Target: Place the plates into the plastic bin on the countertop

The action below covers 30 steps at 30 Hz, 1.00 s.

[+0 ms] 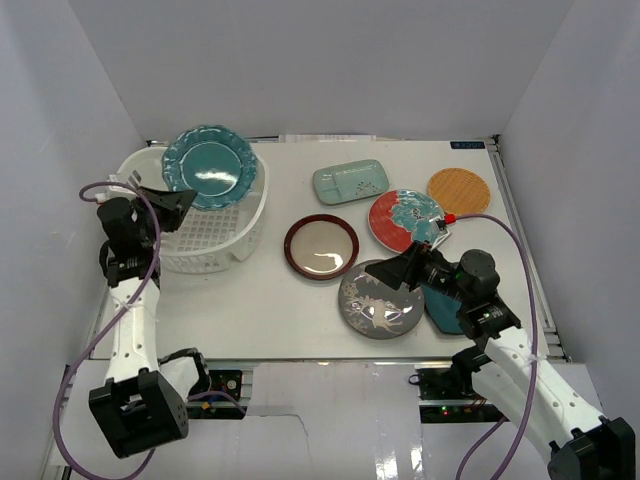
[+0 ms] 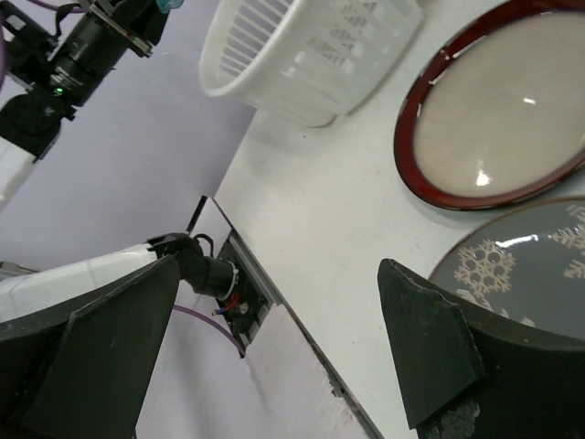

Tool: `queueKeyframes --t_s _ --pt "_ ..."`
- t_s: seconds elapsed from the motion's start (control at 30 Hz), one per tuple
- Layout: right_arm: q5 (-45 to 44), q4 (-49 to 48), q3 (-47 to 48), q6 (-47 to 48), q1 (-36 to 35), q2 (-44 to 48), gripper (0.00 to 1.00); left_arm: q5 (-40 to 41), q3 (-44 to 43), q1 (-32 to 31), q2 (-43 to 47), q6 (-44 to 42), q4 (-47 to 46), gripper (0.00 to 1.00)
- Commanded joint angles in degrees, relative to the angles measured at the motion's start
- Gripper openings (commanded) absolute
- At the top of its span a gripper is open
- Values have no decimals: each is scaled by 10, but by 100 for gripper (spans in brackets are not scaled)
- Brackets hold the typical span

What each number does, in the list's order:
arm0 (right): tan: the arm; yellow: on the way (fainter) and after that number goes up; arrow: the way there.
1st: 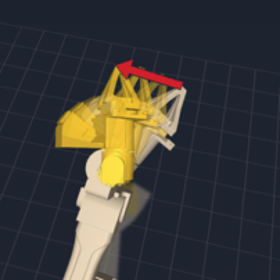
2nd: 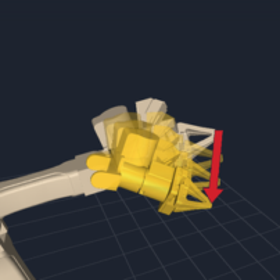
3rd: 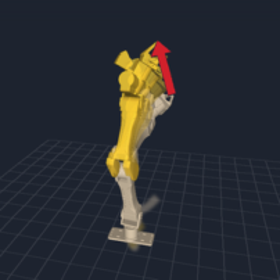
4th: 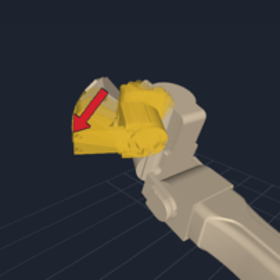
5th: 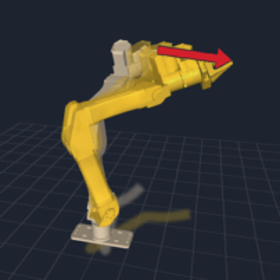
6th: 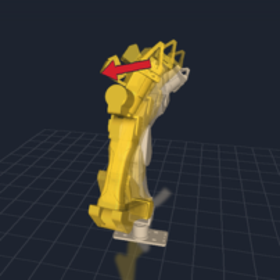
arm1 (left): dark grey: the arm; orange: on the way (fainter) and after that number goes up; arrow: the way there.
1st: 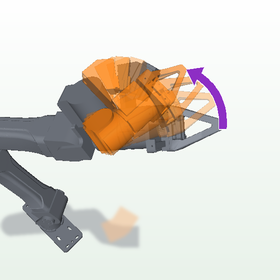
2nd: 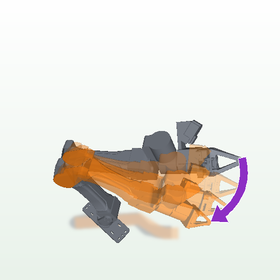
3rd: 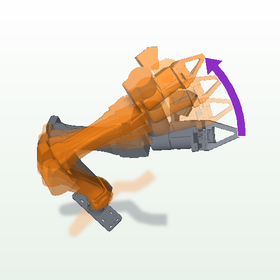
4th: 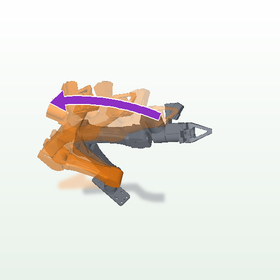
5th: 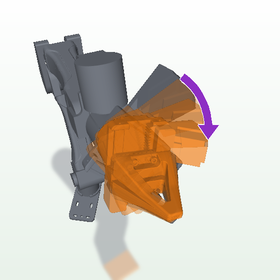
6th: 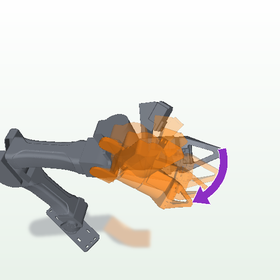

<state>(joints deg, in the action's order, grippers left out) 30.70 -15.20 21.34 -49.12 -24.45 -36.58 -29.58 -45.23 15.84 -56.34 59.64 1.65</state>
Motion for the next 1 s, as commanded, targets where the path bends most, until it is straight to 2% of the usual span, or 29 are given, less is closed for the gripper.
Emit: queueKeyframes --t_s 0.0,0.17,0.4,0.63,0.67,0.73,0.77,0.8,0.87,0.9,0.97 --pt "-23 63 37 54 1 11 95 125 -38 21 21 -29 46 0" --pt "-35 91 41 83 2 16 95 164 -56 31 -42 -74 78 0" --pt "-68 101 27 105 2 6 95 222 -56 33 -107 -125 62 0" --pt "-106 64 34 126 0 -62 93 211 -44 33 -163 -142 43 0" --pt "-114 57 39 130 1 -74 93 211 -42 33 -164 -143 42 10" --pt "-131 34 45 136 1 -121 91 212 -38 33 -164 -145 42 22" --pt "-134 25 48 138 1 -138 87 218 -37 33 -164 -147 48 27" --pt "-136 15 55 138 0 -174 83 222 -36 32 -163 -150 50 37" --pt "-154 -13 64 139 -4 -207 75 226 -34 33 -158 -153 53 47" --pt "-164 -23 73 140 -5 -237 73 226 -33 33 -156 -156 54 57" --pt "-192 -33 87 148 -9 -267 65 226 -28 33 -147 -159 57 68"
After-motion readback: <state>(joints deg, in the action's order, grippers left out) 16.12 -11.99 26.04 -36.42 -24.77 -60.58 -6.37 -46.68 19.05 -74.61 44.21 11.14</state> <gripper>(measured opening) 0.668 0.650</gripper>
